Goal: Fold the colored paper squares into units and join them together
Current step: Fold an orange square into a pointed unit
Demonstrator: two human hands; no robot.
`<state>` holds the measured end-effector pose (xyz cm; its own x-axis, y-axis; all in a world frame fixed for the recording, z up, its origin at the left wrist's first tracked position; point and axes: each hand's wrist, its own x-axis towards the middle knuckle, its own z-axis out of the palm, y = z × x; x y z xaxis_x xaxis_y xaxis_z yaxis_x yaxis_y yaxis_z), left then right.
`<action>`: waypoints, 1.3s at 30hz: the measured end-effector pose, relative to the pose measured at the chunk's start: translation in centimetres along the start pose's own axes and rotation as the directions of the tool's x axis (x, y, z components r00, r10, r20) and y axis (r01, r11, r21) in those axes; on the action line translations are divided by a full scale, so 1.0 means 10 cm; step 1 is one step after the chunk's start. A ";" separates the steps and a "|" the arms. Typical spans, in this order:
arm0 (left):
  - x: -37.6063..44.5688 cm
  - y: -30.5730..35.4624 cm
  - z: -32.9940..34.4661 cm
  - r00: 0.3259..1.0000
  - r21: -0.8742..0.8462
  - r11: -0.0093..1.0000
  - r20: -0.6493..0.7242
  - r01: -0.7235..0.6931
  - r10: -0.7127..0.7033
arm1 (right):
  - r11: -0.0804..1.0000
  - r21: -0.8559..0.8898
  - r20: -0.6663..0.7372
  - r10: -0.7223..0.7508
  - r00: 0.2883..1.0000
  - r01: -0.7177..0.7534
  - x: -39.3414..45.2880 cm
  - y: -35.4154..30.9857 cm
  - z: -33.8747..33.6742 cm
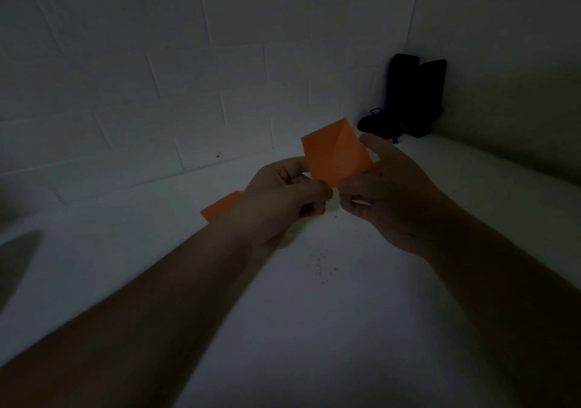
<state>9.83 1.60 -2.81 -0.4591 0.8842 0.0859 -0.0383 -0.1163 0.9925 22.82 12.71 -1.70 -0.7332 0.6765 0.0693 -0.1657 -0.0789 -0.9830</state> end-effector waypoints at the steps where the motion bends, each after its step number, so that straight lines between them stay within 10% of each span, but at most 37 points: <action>1: 0.00 0.00 0.00 1.000 0.000 1.000 -0.002 -0.001 0.001 | 1.000 0.017 -0.009 0.002 1.000 -0.002 0.00 -0.01 0.00; 39: 0.03 0.04 -0.08 0.993 0.166 0.986 -0.118 0.013 0.007 | 0.998 0.038 -0.141 -0.034 0.989 0.040 0.11 -0.01 -0.12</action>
<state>8.98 1.46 -2.47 -0.5607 0.8240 0.0817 0.1038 -0.0280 0.9942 22.86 14.36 -1.74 -0.6263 0.7756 0.0784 -0.2198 -0.0793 -0.9723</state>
